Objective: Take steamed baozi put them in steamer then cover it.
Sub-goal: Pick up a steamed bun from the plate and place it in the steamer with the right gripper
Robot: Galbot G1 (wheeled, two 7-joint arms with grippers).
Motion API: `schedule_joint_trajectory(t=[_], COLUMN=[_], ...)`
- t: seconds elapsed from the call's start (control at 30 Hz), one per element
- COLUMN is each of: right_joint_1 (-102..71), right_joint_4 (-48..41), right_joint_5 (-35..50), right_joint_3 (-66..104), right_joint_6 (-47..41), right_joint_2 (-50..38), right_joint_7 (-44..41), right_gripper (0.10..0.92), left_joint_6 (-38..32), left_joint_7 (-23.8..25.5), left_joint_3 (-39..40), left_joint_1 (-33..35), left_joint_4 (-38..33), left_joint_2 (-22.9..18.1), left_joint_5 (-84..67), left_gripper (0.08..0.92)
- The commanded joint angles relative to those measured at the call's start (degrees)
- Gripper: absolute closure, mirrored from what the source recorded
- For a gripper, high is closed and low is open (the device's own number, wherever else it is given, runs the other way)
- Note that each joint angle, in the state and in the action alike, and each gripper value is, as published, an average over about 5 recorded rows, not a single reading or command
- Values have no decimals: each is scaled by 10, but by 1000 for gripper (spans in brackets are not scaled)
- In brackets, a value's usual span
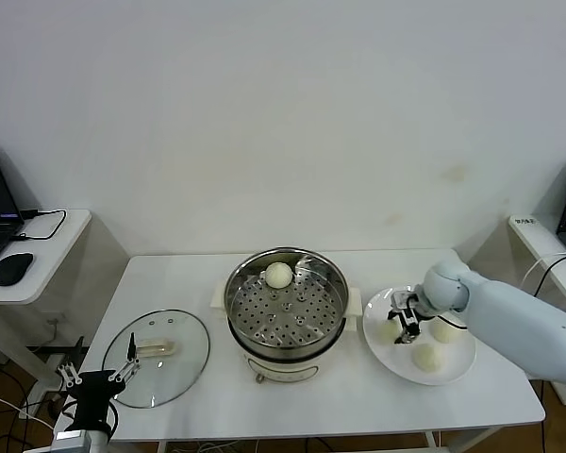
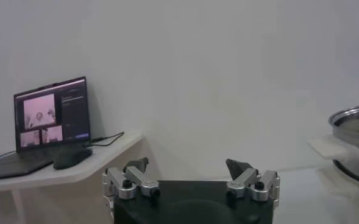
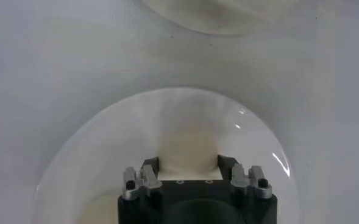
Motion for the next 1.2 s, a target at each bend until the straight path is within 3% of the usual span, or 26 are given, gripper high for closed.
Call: schedule_joint_trajectory(t=[0.03, 0.3, 0.53, 0.77, 1.2], right_joint_1=[33, 145, 342, 453, 355], right_joint_4=[14, 59, 115, 144, 84], right_joint_5=[13, 82, 177, 278, 382], right_joint_3=[-10, -48, -177, -249, -235], right_joint_6=[1, -9, -56, -103, -208], right_joint_2=[-19, -64, -60, 33, 232], right_joint_7=[-9, -33, -25, 4, 102], right_gripper=[439, 440, 436, 431, 424], left_joint_6=[0, 0, 1, 1, 1], left_joint_7=[0, 0, 0, 0, 1], left_joint_3=[0, 1, 6, 9, -13], left_joint_1=[0, -2, -8, -13, -12], left_joint_4=[-1, -5, -7, -6, -5], left_joint_2=[0, 5, 9, 10, 12], left_joint_5=[0, -1, -3, -6, -18], left_gripper=[177, 177, 177, 177, 177])
